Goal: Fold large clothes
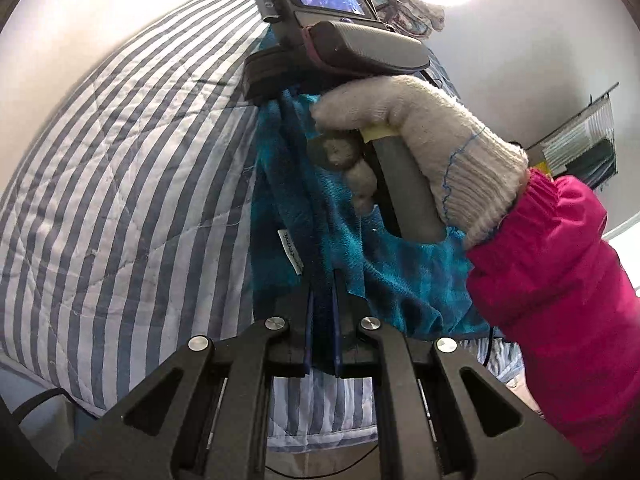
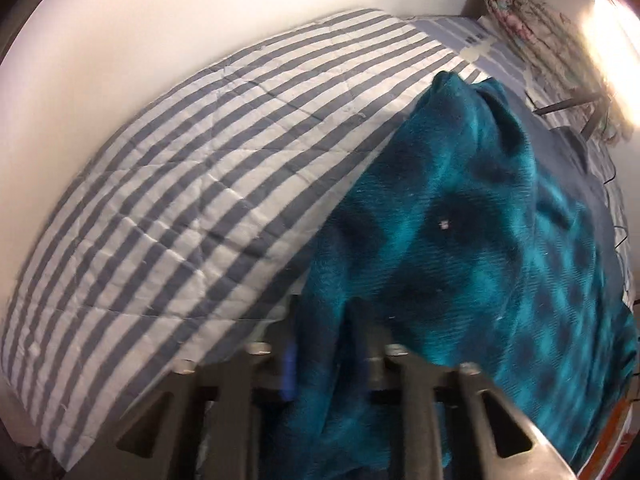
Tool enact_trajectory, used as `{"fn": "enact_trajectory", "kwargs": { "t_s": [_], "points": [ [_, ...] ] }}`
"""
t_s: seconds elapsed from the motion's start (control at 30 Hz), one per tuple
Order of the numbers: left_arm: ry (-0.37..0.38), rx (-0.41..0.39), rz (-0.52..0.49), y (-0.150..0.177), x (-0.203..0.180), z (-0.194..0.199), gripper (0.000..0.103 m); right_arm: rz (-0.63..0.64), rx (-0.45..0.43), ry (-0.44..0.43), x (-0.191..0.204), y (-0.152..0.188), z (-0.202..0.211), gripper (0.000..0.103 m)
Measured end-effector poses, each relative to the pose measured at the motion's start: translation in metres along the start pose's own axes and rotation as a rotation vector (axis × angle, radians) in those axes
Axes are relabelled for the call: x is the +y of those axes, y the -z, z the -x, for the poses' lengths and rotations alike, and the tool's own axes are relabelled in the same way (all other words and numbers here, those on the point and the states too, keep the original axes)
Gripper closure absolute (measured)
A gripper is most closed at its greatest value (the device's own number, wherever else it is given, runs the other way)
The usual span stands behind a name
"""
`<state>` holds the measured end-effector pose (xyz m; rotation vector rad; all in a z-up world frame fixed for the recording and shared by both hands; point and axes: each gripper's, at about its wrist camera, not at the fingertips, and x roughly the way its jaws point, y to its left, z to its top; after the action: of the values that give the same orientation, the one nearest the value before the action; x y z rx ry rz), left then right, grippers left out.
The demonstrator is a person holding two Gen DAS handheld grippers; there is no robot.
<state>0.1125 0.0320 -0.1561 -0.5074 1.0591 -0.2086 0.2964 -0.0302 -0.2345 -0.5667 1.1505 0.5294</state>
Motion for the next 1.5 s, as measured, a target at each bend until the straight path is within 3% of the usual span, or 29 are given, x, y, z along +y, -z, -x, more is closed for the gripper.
{"fn": "enact_trajectory", "kwargs": {
  "t_s": [0.13, 0.33, 0.63, 0.93, 1.1, 1.23, 1.5],
  "points": [
    [-0.024, -0.011, -0.060, 0.002, -0.022, -0.007, 0.098, -0.099, -0.056, -0.128, -0.033, 0.004, 0.012, 0.098],
    [-0.074, -0.041, -0.211, 0.007, -0.078, -0.022, 0.098, -0.366, -0.195, -0.401, -0.105, 0.025, 0.034, 0.098],
    [-0.058, -0.006, -0.305, 0.015, -0.126, -0.055, 0.098, -0.595, -0.317, -0.544, -0.185, 0.089, 0.038, 0.099],
    [-0.053, 0.055, -0.391, 0.031, -0.172, -0.094, 0.098, -0.782, -0.367, -0.591, -0.228, 0.156, 0.022, 0.099],
    [-0.056, 0.078, -0.428, 0.038, -0.193, -0.111, 0.098, -0.832, -0.351, -0.560, -0.238, 0.181, 0.016, 0.099],
    [-0.051, 0.108, -0.416, 0.038, -0.190, -0.117, 0.098, -0.803, -0.289, -0.483, -0.234, 0.178, 0.004, 0.099],
    [0.042, 0.157, -0.416, 0.049, -0.192, -0.104, 0.094, -0.740, -0.263, -0.443, -0.228, 0.168, 0.008, 0.094]
  ]
}}
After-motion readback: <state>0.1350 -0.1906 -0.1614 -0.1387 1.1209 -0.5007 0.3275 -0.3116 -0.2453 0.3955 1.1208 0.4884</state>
